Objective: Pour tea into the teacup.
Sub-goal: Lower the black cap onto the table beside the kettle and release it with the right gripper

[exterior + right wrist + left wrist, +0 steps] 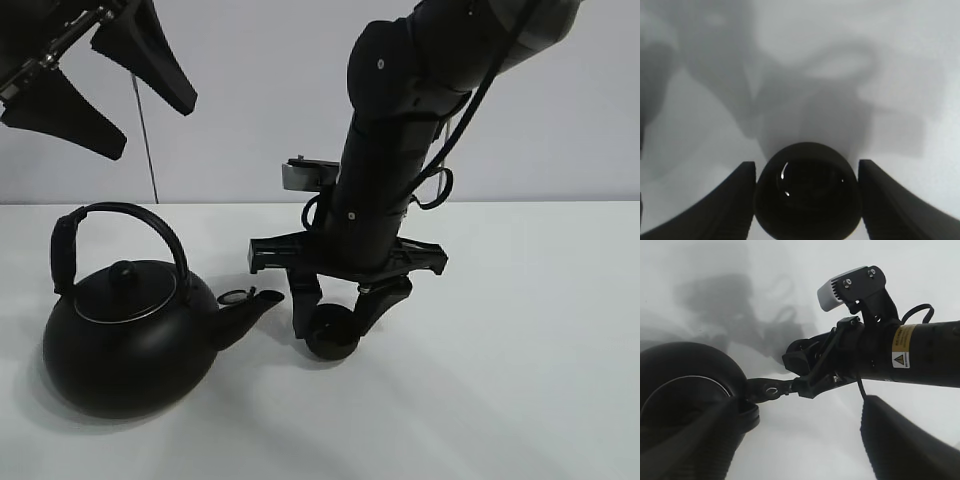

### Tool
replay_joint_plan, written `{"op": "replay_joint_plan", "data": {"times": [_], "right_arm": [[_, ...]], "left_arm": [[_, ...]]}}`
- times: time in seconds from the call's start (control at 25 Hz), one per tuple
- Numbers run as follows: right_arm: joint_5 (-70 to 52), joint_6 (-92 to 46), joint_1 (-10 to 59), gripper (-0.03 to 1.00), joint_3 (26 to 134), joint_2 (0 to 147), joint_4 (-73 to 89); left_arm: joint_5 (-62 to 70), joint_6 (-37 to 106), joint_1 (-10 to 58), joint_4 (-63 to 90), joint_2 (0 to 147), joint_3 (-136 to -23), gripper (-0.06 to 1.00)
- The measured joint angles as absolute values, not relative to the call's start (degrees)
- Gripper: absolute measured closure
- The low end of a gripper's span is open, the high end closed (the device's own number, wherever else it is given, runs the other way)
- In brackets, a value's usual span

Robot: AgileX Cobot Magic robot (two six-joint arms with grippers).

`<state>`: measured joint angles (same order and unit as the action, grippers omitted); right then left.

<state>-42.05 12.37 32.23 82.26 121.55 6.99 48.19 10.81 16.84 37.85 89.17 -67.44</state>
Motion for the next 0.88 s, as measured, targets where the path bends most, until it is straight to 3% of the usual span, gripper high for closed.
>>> {"op": "replay_joint_plan", "data": {"times": [0.88], "right_arm": [[-43.79,12.63,32.07,0.54,82.40,121.46,7.21]], "left_arm": [[48.19,10.81,16.84,37.85,89.17,-67.44,0.44]]}}
